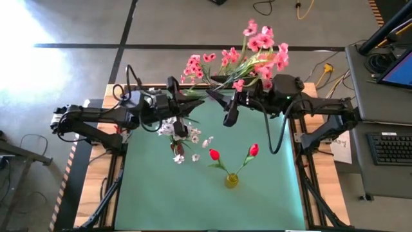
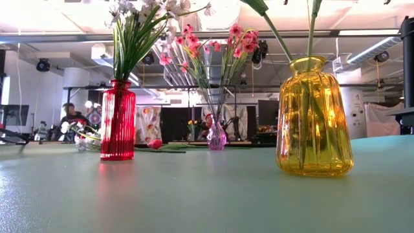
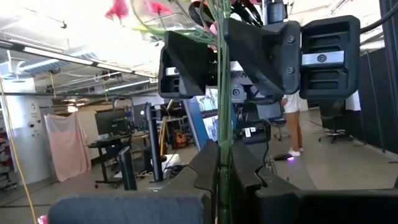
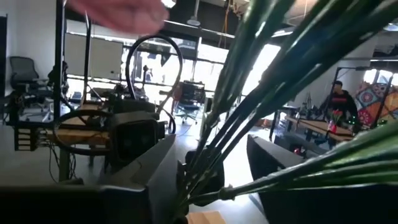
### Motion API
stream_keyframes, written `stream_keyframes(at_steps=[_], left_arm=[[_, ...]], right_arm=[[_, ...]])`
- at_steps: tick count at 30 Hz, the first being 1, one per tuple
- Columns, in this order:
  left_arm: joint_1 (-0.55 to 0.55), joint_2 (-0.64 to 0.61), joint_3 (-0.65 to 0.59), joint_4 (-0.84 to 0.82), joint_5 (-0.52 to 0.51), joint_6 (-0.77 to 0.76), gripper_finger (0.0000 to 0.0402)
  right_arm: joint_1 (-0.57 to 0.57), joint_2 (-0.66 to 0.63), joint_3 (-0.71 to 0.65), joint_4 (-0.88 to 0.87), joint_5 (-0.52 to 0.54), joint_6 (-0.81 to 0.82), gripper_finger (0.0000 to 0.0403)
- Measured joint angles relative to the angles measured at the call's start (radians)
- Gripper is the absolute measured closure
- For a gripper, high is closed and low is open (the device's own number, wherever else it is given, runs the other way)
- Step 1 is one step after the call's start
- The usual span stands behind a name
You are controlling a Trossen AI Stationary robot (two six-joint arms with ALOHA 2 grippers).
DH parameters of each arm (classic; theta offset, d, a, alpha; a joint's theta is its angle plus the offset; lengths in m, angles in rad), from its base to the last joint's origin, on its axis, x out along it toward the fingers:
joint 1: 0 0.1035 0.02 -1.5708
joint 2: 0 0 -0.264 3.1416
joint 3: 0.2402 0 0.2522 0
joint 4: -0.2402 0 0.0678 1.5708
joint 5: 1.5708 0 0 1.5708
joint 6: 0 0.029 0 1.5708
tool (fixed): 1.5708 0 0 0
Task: Sort flowers into vase by color
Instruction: Put the pink flower into the purple flower vase
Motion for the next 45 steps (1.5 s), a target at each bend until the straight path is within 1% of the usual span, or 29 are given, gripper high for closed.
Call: stream_keyframes(at_steps=[3, 9, 12, 15, 19, 23, 26, 30, 34, 37, 42, 44, 45], left_arm=[[0.000, 0.003, 0.000, -0.001, 0.000, 0.000, 0.0401], [0.000, -0.002, 0.000, -0.002, -0.028, 0.000, 0.0402], [0.000, -0.003, 0.000, -0.008, -0.033, 0.000, 0.0400], [0.000, -0.003, 0.000, -0.027, -0.032, 0.000, 0.0388], [0.000, -0.004, 0.000, -0.046, -0.032, 0.000, 0.0360], [0.000, -0.012, 0.000, -0.075, -0.032, -0.007, 0.0319], [0.000, -0.030, 0.000, -0.138, -0.033, -0.024, 0.0283], [-0.002, -0.063, 0.006, -0.289, -0.033, -0.046, 0.0240], [-0.002, -0.112, 0.036, -0.478, -0.033, -0.099, 0.0215], [-0.003, -0.148, 0.069, -0.641, -0.034, -0.174, 0.0209], [-0.026, -0.201, 0.121, -0.888, -0.040, -0.272, 0.0208], [-0.049, -0.219, 0.125, -0.960, -0.082, -0.296, 0.0208], [-0.065, -0.227, 0.127, -0.988, -0.122, -0.306, 0.0208]], right_arm=[[0.001, 0.002, 0.000, -0.007, 0.000, -0.002, 0.0254], [0.001, 0.003, -0.002, -0.010, -0.003, -0.016, 0.0351], [0.002, 0.003, -0.002, -0.018, -0.008, -0.026, 0.0385], [0.002, 0.003, -0.002, -0.030, -0.009, -0.026, 0.0389], [0.001, 0.003, -0.002, -0.047, -0.008, -0.027, 0.0390], [0.001, 0.003, -0.002, -0.071, -0.006, -0.044, 0.0390], [0.001, 0.003, -0.002, -0.106, 0.003, -0.050, 0.0390], [-0.001, 0.002, 0.000, -0.149, 0.008, -0.056, 0.0390], [-0.006, -0.003, 0.009, -0.216, 0.008, -0.066, 0.0390], [-0.017, -0.007, 0.019, -0.301, 0.029, -0.052, 0.0390], [-0.051, -0.008, 0.019, -0.466, 0.029, -0.018, 0.0390], [-0.070, -0.007, 0.018, -0.508, 0.028, -0.018, 0.0390], [-0.083, -0.007, 0.017, -0.519, 0.026, -0.018, 0.0390]])
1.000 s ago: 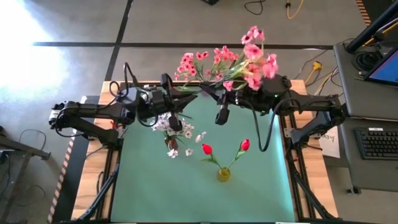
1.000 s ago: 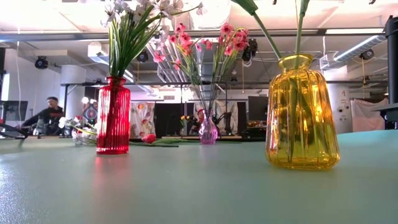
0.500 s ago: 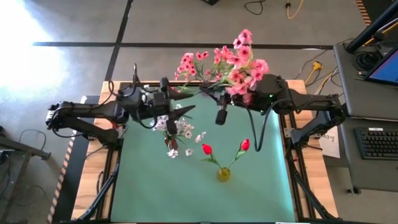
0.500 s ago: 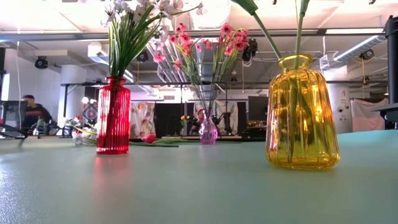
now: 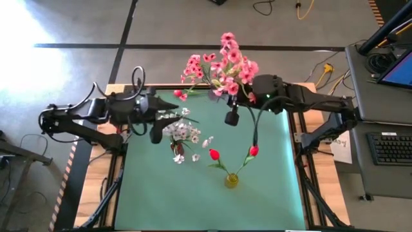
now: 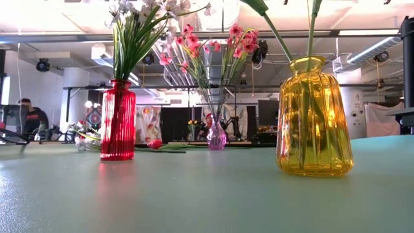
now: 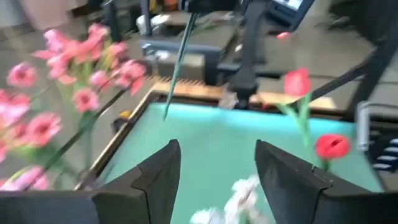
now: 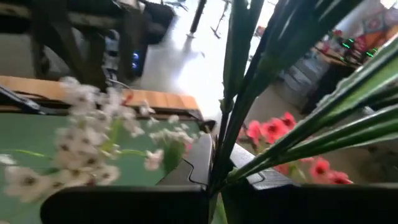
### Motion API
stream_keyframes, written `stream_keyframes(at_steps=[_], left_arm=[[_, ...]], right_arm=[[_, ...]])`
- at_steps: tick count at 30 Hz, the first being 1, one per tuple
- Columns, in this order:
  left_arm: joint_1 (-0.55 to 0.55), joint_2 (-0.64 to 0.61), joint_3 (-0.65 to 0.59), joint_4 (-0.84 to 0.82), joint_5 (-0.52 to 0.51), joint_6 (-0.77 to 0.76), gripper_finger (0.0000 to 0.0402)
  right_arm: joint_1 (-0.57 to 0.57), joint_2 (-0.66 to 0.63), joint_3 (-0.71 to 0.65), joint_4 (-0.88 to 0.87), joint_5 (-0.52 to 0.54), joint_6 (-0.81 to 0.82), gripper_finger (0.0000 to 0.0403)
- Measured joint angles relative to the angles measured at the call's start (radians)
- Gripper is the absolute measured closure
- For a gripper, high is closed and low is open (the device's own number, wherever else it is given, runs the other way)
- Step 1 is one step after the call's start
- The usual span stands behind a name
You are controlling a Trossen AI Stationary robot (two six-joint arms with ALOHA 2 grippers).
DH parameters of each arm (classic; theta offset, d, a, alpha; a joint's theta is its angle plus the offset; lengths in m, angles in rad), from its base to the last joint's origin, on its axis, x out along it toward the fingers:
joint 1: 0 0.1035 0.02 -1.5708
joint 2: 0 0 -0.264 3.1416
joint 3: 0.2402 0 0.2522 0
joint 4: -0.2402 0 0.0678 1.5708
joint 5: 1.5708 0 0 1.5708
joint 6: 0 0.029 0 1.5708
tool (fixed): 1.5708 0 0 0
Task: Sort flowers into vase by color
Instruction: Put the pink flower into the purple flower vase
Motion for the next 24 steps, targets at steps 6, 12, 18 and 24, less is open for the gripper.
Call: stream_keyframes(at_steps=[6, 12, 18, 24], left_arm=[[-0.094, -0.071, -0.006, -0.133, -0.277, -0.092, 0.0208], [-0.136, -0.108, -0.065, -0.171, -0.290, -0.176, 0.0208], [-0.154, -0.115, -0.073, -0.210, -0.290, -0.215, 0.0208], [-0.156, -0.121, -0.073, -0.236, -0.290, -0.218, 0.0208]], right_arm=[[-0.103, 0.000, -0.004, -0.001, -0.070, -0.006, 0.0390], [-0.188, 0.000, -0.078, 0.070, -0.242, 0.014, 0.0390], [-0.214, 0.000, -0.190, 0.202, -0.245, -0.020, 0.0390], [-0.232, 0.000, -0.284, 0.312, -0.253, -0.050, 0.0390]])
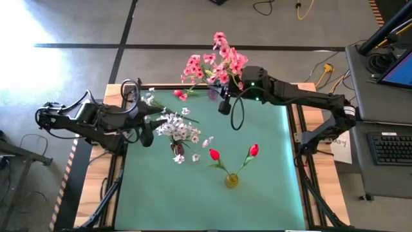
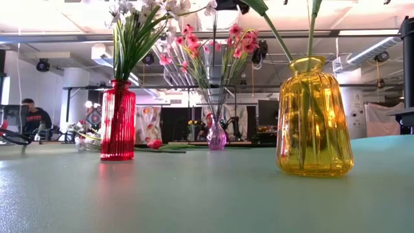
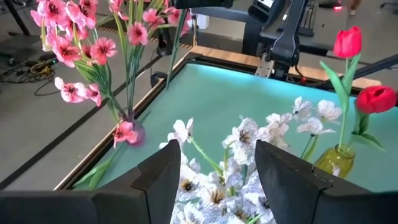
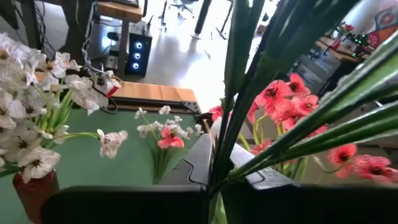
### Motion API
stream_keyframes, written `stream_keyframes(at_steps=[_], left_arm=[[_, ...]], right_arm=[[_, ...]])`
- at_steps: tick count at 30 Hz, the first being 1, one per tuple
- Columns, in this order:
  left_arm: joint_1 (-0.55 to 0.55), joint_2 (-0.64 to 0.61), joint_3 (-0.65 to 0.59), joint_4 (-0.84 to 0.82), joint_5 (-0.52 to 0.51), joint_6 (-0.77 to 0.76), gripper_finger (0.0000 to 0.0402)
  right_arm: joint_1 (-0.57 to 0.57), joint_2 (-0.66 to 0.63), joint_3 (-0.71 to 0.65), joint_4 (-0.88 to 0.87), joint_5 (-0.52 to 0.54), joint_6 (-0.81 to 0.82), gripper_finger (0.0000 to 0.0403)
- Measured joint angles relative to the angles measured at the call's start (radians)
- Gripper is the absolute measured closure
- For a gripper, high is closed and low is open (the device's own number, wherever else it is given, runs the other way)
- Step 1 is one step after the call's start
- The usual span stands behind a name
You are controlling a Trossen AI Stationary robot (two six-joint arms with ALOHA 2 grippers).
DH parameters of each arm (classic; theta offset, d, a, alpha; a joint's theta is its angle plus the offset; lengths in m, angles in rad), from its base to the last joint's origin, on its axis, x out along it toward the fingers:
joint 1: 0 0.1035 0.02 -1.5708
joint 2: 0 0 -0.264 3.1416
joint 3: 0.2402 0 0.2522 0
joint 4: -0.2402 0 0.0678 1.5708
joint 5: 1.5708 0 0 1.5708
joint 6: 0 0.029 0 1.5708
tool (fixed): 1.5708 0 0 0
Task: Sort flowers into vase by color
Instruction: Put the pink flower into the purple flower vase
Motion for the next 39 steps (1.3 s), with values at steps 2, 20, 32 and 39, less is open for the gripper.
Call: stream_keyframes(at_steps=[2, 20, 32, 39], left_arm=[[0.000, 0.000, 0.000, -0.010, -0.008, 0.000, 0.0208], [0.000, 0.001, -0.028, -0.027, -0.121, 0.000, 0.0208], [0.001, -0.003, -0.029, -0.038, -0.122, 0.000, 0.0208], [0.001, -0.003, -0.029, -0.058, -0.123, 0.000, 0.0208]], right_arm=[[-0.008, 0.000, -0.034, 0.048, -0.011, -0.004, 0.0390], [-0.166, 0.031, -0.157, 0.275, -0.009, 0.104, 0.0390], [-0.171, 0.116, -0.157, 0.323, 0.089, 0.068, 0.0390], [-0.171, 0.144, -0.157, 0.348, 0.098, 0.061, 0.0390]])
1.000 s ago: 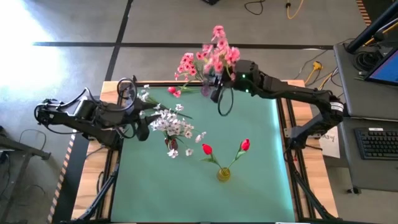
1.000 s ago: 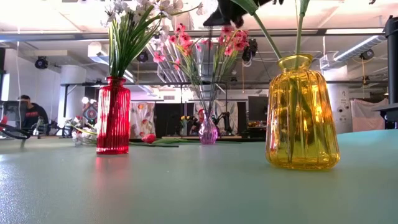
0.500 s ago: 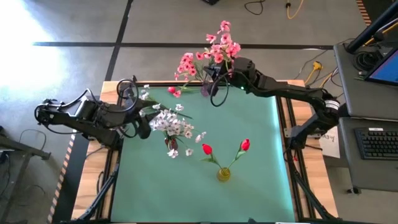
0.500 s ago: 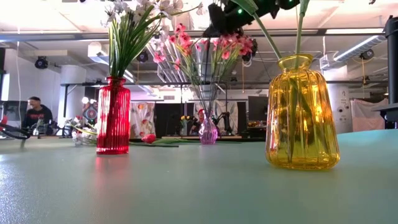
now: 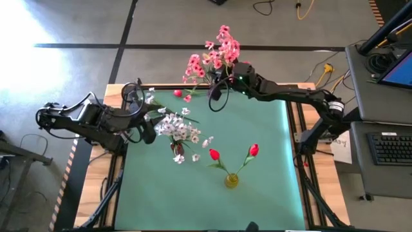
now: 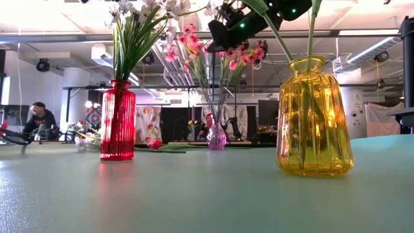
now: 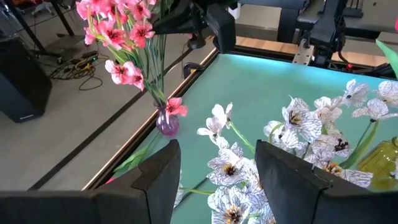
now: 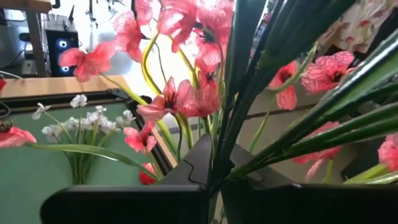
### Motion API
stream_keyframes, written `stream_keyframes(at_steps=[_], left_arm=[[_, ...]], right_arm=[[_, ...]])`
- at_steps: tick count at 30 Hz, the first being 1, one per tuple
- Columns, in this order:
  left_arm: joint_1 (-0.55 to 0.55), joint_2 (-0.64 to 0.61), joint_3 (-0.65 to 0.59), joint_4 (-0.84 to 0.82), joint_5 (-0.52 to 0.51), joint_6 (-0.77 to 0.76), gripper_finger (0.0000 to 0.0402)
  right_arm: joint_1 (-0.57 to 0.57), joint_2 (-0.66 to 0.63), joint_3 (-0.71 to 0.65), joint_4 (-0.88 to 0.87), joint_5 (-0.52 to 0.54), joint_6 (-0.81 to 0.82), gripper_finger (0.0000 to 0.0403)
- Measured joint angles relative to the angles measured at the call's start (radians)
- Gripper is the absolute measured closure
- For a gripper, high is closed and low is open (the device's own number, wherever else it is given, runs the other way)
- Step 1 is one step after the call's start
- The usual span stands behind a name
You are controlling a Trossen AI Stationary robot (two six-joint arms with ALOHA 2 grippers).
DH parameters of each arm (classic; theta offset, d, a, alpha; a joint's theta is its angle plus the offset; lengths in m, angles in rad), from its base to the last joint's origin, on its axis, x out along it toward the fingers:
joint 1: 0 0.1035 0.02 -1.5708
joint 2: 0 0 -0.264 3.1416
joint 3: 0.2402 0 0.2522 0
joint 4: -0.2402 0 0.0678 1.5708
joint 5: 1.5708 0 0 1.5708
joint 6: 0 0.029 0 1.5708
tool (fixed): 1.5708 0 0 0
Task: Sort flowers into vase by color
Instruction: Put the pink flower into the purple flower vase
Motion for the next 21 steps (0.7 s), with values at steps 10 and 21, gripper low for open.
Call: stream_keyframes(at_steps=[10, 21], left_arm=[[0.000, 0.000, 0.000, -0.007, 0.000, 0.000, 0.0208], [0.000, 0.001, -0.006, -0.023, -0.001, 0.000, 0.0208]], right_arm=[[-0.002, 0.044, 0.000, 0.011, 0.013, -0.002, 0.0390], [-0.002, 0.050, 0.000, 0.029, 0.102, 0.039, 0.0390]])
